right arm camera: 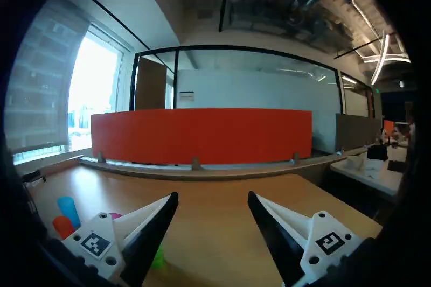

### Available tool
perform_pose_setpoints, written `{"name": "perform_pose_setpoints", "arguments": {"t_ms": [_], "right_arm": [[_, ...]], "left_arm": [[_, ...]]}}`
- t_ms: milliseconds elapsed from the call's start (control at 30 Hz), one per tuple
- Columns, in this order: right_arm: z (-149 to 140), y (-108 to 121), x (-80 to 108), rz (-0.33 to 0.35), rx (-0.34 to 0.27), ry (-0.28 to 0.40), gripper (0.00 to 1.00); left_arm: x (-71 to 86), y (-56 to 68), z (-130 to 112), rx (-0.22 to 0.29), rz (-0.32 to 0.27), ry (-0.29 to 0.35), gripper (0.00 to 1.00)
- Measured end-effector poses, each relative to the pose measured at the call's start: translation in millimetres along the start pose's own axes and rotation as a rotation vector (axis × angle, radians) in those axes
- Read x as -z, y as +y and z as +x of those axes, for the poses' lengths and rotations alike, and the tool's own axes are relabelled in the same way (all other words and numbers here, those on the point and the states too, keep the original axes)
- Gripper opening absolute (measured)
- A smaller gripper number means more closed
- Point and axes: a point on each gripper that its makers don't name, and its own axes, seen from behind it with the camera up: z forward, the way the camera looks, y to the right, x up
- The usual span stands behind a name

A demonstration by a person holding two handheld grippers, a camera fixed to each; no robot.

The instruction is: Pour water

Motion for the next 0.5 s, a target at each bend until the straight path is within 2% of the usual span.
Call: {"name": "perform_pose_setpoints", "arguments": {"t_ms": [500], "right_arm": [[0.8,2.3,2.5,-0.003,-0.001,-0.006,1.00]], "left_arm": [[-2.8,-3.8,-10.4,0.014,0.004,-0.025,0.91]]}}
